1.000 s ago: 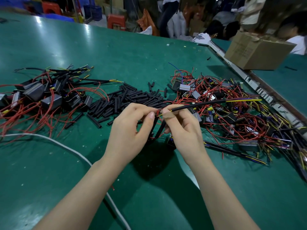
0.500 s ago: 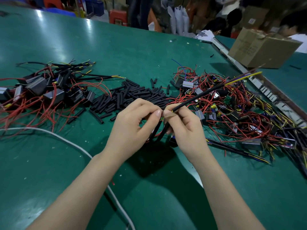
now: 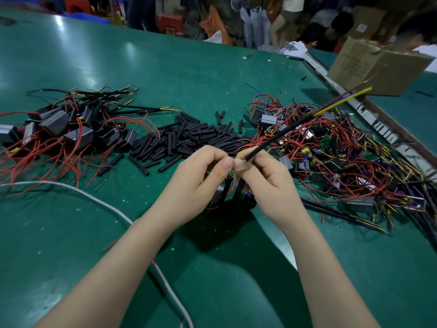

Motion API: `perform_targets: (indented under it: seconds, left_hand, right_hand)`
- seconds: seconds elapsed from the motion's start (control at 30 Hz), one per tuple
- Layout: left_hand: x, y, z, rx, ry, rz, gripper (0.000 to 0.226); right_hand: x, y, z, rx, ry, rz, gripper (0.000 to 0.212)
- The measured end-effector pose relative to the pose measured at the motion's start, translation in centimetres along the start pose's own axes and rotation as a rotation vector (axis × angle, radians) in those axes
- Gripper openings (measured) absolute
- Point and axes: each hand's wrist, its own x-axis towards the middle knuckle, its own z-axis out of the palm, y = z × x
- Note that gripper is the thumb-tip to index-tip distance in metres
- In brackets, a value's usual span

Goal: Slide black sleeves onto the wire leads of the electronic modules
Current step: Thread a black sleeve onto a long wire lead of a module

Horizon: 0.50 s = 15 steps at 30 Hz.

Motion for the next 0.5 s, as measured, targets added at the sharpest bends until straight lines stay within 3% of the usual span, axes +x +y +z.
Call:
perform_targets:
  seconds: [0.13,0.33,0.5]
  left_hand:
    - [-0.19,0.47,0.19,-0.079,-0.058,-0.029,0.022]
    - [-0.20,0.21,0.27,-0.193,-0.024,-0.043,0.025]
    - [0.22,0.02,0.13,-0.244,0.014,-0.154,0.032]
  right_hand:
    - [-0.01,-0.08,-0.17,0.018,-0.025,0.005,0.013]
    - [-0.05,-0.28,-0.04,0.120,-0.047,0.011,0.008]
    - [0.25,-0.20,-0.44,0.187,0.026,0.093,0.019]
